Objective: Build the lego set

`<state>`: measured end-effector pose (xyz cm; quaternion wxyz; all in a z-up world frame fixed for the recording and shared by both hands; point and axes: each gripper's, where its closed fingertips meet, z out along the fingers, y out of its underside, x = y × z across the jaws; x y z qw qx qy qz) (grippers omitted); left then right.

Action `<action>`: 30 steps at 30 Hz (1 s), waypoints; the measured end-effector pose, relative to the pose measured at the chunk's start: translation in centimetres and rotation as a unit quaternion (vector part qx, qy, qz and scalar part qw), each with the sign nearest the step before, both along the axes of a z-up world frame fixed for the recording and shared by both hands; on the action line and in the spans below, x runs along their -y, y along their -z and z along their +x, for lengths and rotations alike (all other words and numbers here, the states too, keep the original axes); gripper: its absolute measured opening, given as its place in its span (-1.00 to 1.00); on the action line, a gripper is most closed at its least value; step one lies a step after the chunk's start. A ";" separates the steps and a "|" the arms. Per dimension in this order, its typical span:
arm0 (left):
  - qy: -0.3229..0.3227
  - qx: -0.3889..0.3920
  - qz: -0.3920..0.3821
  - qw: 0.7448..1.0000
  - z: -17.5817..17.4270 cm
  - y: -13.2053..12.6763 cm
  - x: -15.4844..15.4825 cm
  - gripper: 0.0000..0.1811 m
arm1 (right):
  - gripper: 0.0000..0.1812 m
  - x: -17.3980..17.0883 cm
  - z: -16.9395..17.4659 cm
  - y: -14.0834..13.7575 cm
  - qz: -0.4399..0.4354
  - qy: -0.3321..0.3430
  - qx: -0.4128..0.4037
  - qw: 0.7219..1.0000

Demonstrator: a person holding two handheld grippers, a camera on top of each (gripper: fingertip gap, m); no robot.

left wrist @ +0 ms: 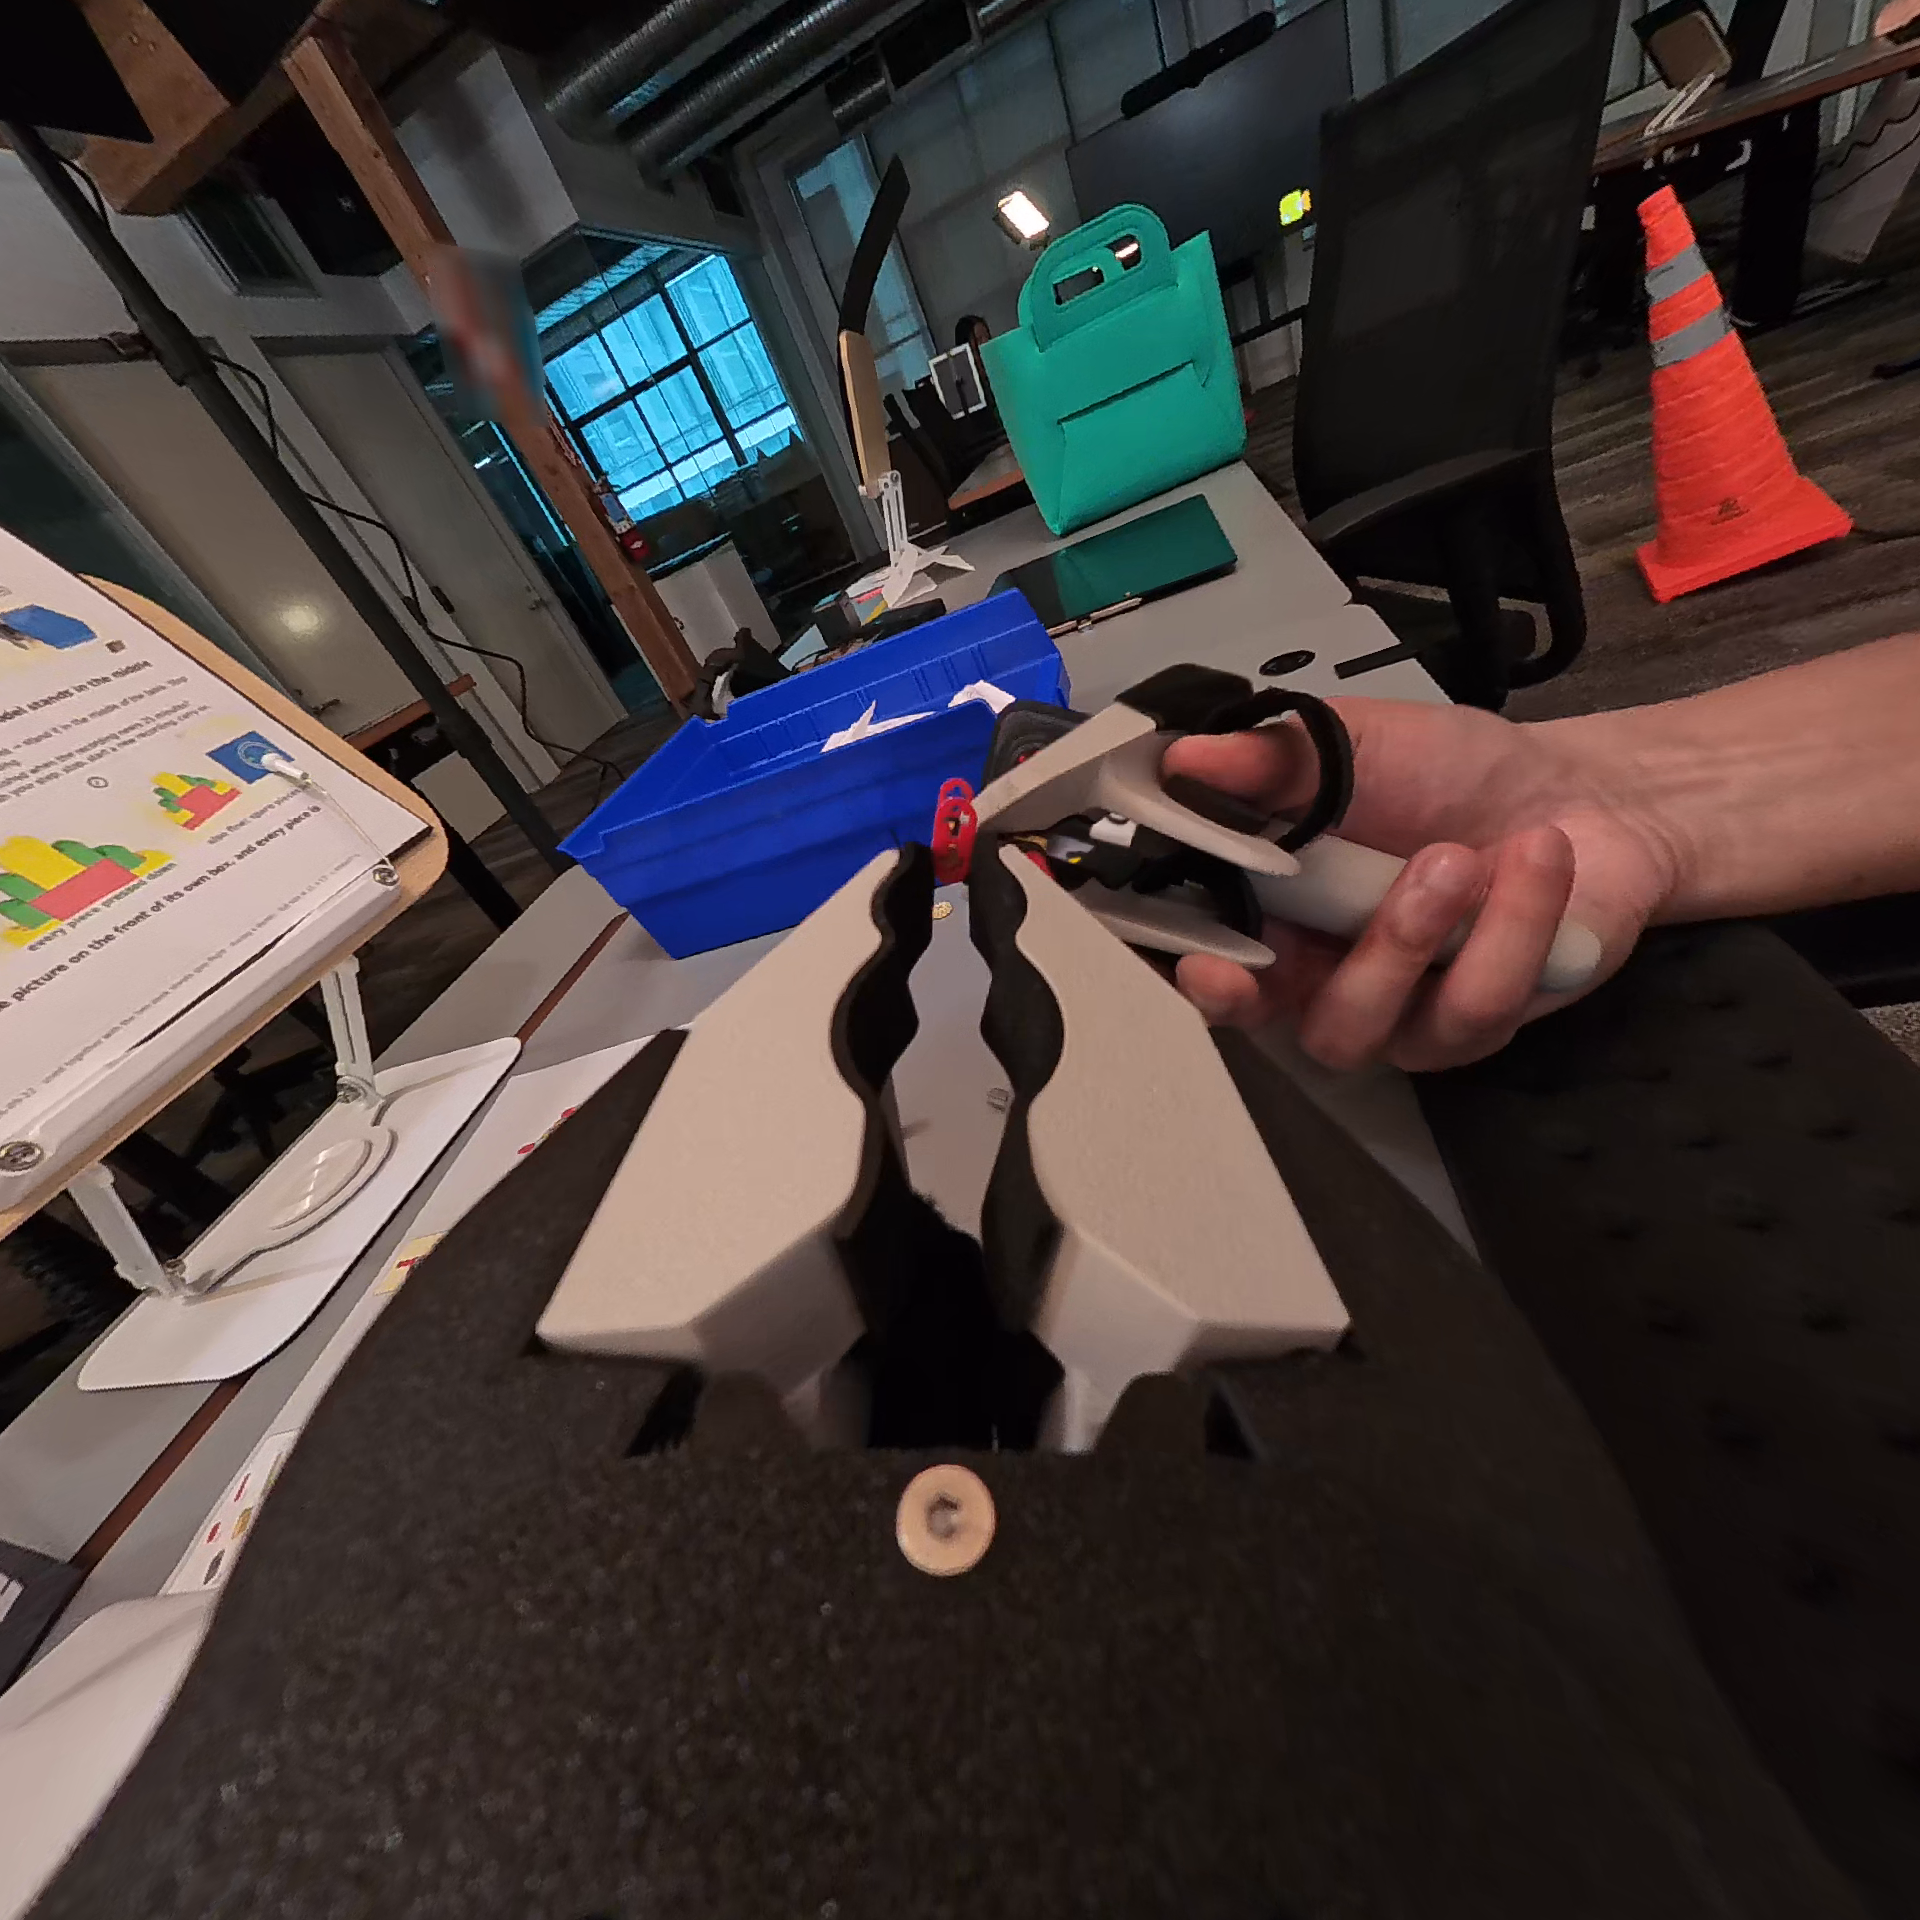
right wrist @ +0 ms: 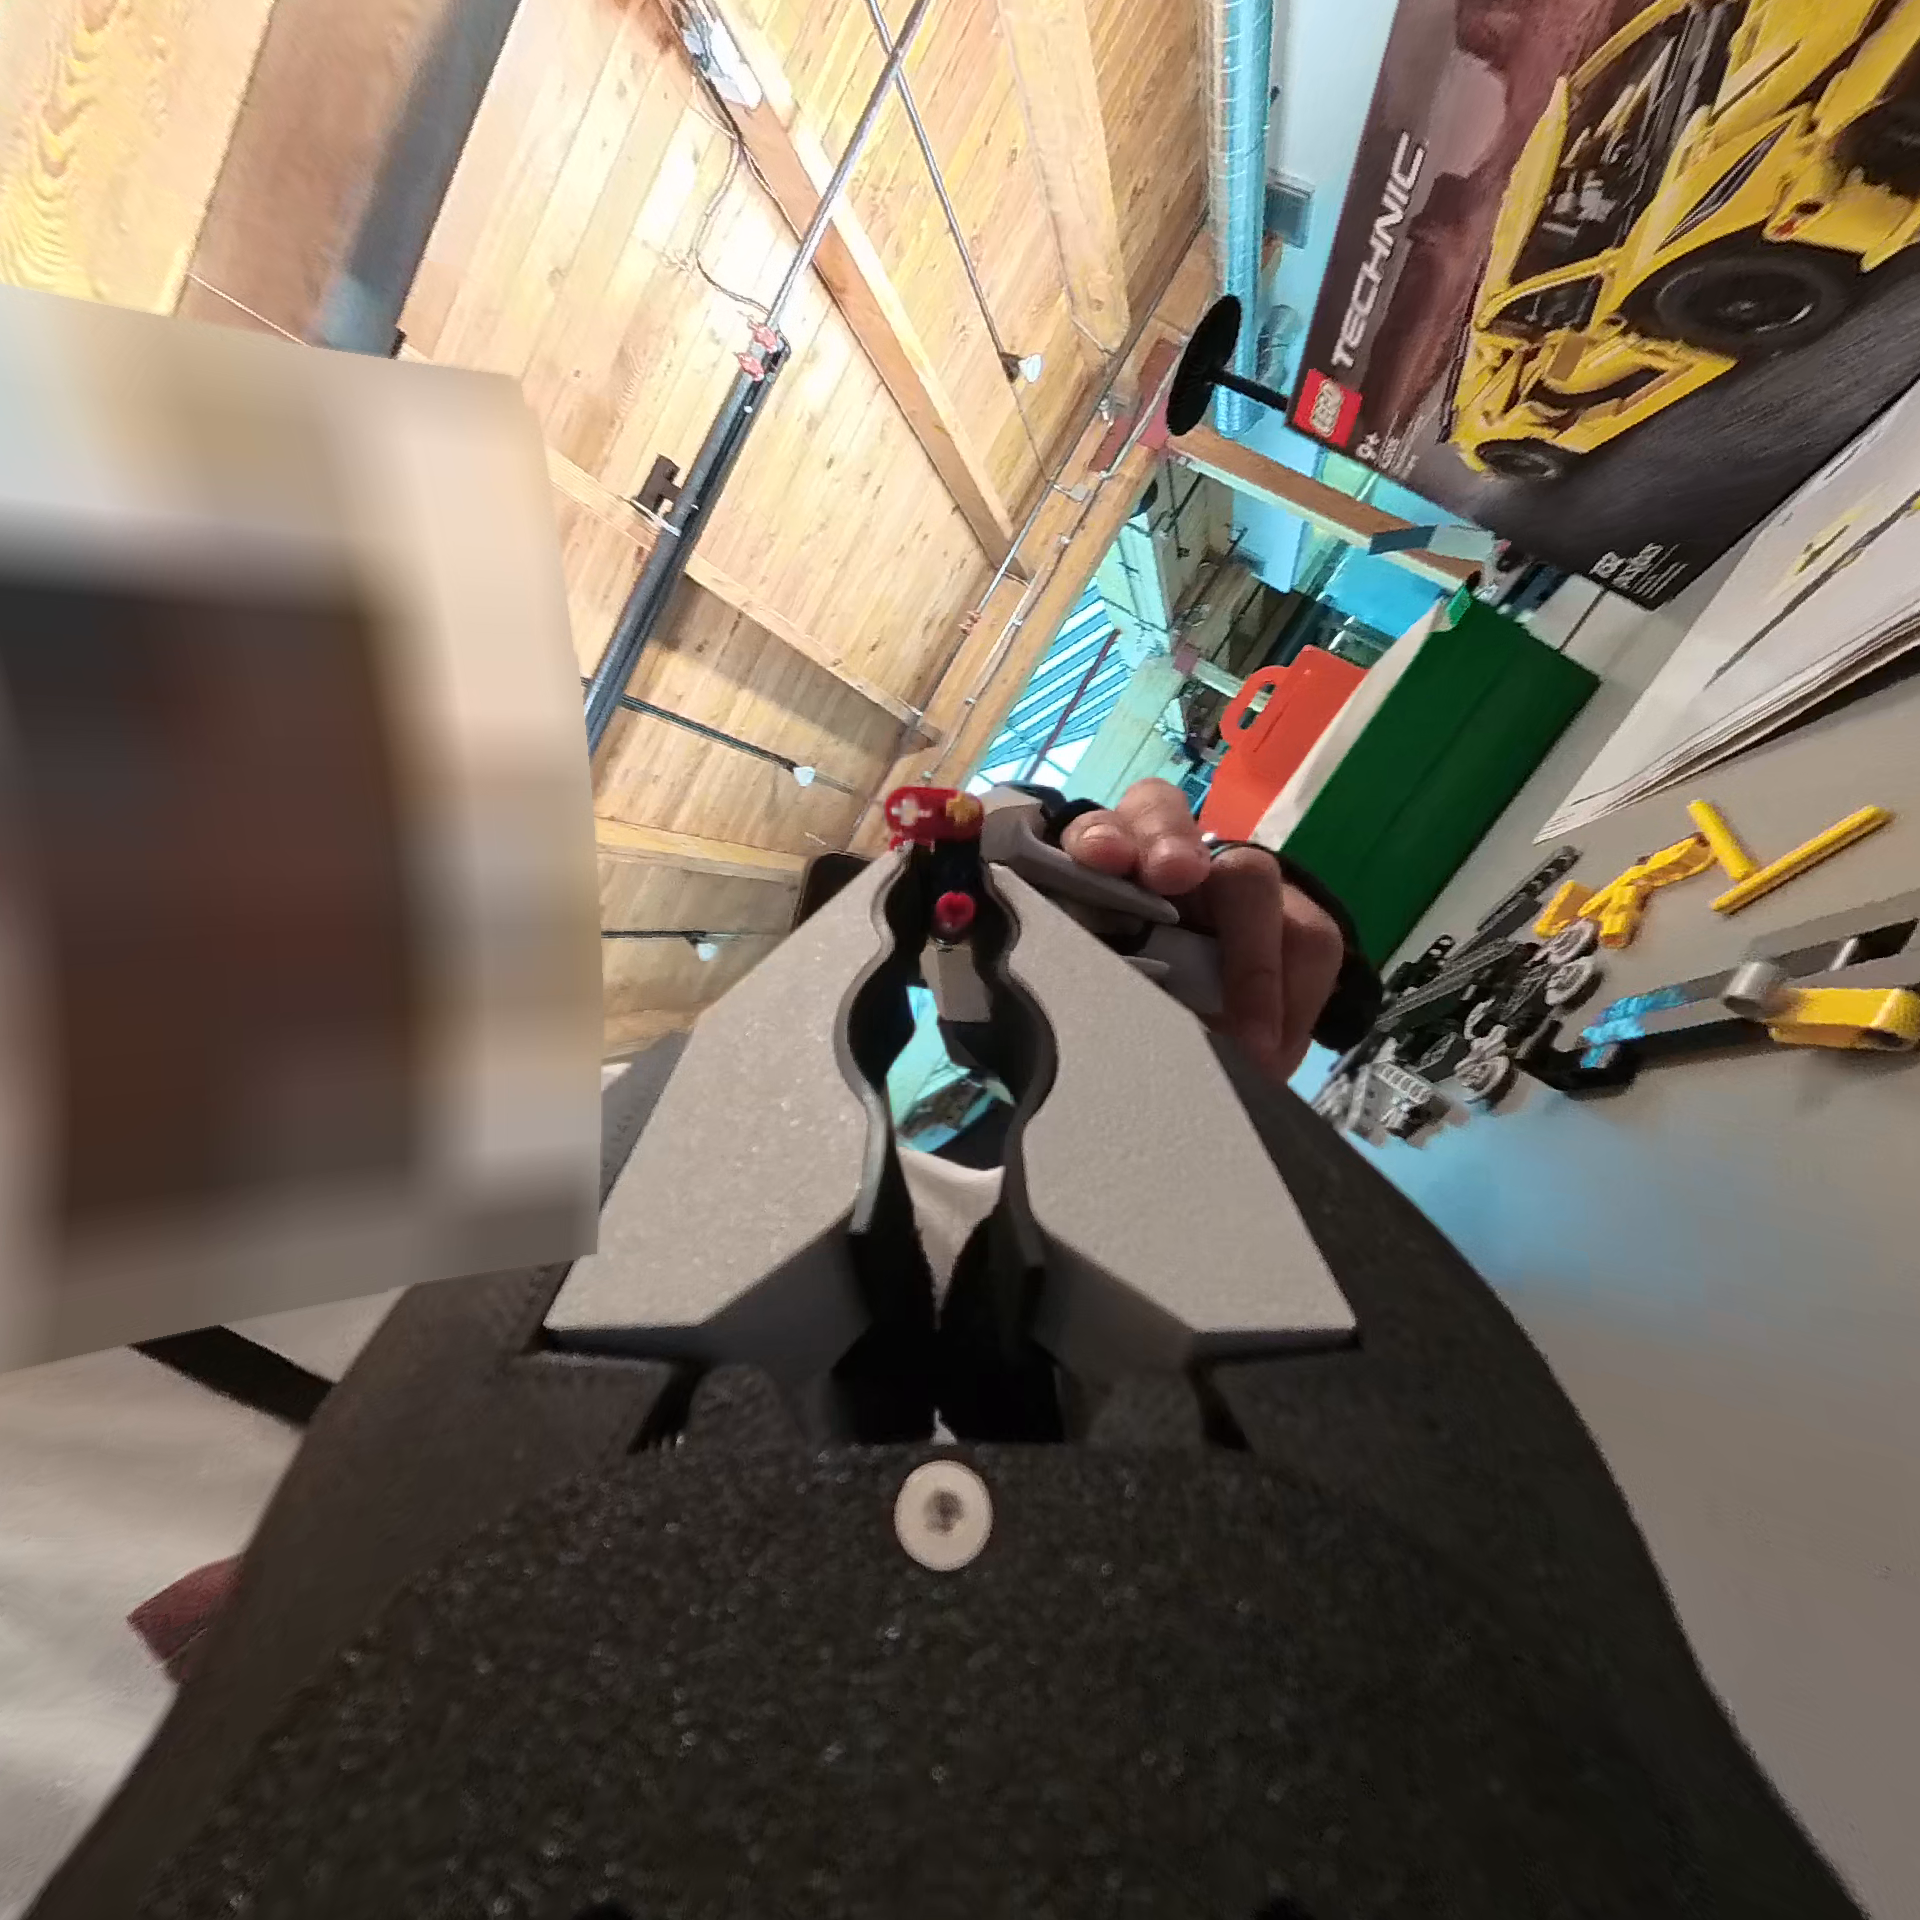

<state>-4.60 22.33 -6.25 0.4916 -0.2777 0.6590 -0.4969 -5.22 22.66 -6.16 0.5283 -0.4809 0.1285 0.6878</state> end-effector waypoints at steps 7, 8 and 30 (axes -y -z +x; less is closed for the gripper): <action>0.020 0.019 -0.013 1.000 -0.2 0.1 -0.2 -0.92 | -0.93 -0.3 -0.2 0.2 -0.003 0.027 0.037 0.999; 0.028 0.022 -0.021 0.999 -0.3 0.1 -0.2 -0.92 | -0.93 -0.3 -0.3 0.1 -0.002 0.040 0.059 0.997; 0.103 0.045 -0.057 0.992 -0.8 0.3 1.3 -0.93 | -0.93 1.5 -1.3 0.5 0.001 -0.031 0.098 0.995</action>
